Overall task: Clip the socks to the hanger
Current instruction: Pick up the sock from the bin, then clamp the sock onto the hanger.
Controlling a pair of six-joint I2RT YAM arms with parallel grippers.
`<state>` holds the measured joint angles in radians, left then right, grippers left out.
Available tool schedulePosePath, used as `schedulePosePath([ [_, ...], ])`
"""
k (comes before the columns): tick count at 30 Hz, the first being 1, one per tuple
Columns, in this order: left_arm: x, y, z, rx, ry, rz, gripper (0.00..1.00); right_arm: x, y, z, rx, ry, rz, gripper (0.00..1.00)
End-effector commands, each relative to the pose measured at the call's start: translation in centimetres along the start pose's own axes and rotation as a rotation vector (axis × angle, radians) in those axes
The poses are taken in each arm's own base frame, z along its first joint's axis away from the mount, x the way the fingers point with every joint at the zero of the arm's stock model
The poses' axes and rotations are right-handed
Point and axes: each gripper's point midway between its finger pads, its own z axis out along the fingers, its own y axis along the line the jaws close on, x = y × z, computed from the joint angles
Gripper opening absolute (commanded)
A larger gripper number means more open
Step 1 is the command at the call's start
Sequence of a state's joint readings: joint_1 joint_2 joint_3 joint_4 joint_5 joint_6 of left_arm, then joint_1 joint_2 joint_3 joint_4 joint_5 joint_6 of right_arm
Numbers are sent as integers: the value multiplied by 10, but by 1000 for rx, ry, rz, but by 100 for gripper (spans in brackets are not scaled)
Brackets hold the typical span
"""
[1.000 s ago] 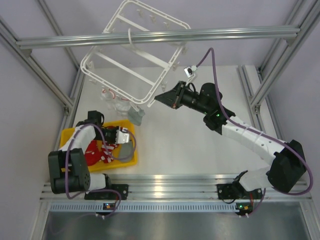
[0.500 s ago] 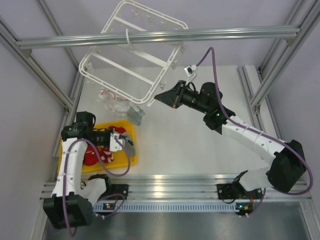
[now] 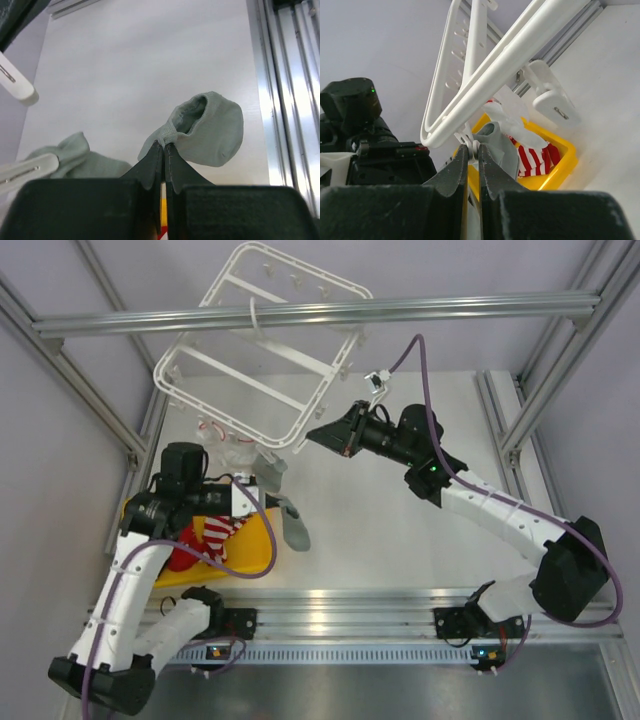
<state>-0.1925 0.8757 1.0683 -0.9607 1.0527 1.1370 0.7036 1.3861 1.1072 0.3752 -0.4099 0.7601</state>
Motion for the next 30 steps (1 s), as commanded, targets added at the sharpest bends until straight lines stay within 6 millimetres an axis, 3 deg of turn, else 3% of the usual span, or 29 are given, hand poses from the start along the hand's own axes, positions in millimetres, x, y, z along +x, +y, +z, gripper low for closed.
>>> schedulePosePath([
  [1, -36, 29, 13, -71, -29, -106, 0, -35, 20, 1, -67, -88, -56, 0],
  [2, -44, 33, 14, -84, -33, -166, 0, -35, 21, 1, -72, -87, -60, 0],
  [6, -43, 56, 25, -120, -22, -300, 0, -33, 26, -2, -92, -79, -82, 0],
  [10, -40, 69, 28, -165, -17, -320, 0, -30, 29, -5, -108, -67, -99, 0],
  [20, -43, 70, 27, -185, -30, -362, 0, -24, 29, -10, -134, -55, -179, 0],
  [30, -33, 72, 26, -197, 27, -401, 0, -15, 30, -14, -178, -28, -242, 0],
])
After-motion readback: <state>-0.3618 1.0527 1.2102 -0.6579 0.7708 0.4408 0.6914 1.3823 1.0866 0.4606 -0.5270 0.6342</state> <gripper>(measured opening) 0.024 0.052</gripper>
